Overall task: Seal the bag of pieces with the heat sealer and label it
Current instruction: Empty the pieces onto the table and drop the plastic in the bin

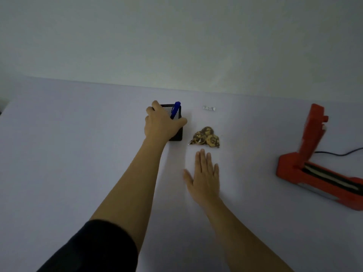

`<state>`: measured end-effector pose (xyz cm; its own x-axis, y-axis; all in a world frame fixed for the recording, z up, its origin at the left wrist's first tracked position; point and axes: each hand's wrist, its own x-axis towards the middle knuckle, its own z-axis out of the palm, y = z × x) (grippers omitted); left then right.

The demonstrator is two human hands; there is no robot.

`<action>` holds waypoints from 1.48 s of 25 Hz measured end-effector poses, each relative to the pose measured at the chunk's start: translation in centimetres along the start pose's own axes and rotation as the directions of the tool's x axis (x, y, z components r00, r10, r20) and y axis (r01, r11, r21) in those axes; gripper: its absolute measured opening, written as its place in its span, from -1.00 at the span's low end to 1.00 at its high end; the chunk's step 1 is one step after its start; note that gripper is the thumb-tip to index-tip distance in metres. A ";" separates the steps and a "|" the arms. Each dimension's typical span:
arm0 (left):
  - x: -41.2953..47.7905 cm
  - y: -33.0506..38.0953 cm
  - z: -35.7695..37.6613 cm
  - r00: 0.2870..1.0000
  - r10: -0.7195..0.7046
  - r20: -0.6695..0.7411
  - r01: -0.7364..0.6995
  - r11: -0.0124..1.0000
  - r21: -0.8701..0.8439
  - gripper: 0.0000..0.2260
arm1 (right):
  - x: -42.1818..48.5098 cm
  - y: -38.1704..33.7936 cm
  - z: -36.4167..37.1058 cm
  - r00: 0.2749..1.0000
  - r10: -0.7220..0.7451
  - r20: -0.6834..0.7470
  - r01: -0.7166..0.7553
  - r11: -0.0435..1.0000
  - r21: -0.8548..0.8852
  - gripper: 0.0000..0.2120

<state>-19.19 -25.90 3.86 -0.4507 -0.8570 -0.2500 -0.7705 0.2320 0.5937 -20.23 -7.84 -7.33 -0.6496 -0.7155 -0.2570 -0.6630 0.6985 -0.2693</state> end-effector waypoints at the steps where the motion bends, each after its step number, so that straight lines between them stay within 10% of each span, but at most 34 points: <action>1: 3.2 2.4 1.0 0.999 0.038 0.026 -0.038 0.999 0.013 -0.20 | 1.9 0.6 -0.2 1.000 0.024 -0.011 -0.024 1.000 0.017 -0.29; 24: 7.8 6.0 2.1 0.977 0.035 -0.209 -0.021 0.997 0.072 -0.25 | -0.9 0.2 1.9 0.990 0.014 -0.142 -0.021 0.999 -0.047 -0.31; 29: -3.0 -1.8 3.6 0.971 0.182 -0.155 -0.204 0.969 -0.137 -0.49 | -1.1 -0.3 1.7 0.992 0.006 -0.126 -0.008 1.000 -0.017 -0.31; 37: -16.6 -17.3 1.7 0.992 0.075 -0.100 -0.070 0.996 0.048 -0.79 | -1.5 -0.4 1.7 0.997 -0.002 -0.076 0.000 1.000 -0.025 -0.29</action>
<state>0.85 -14.93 -3.63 -0.4600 -0.8787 -0.1275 -0.7578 0.3137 0.5721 -18.36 -7.10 -8.44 -0.6745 -0.7146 -0.1852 -0.6723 0.6983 -0.2458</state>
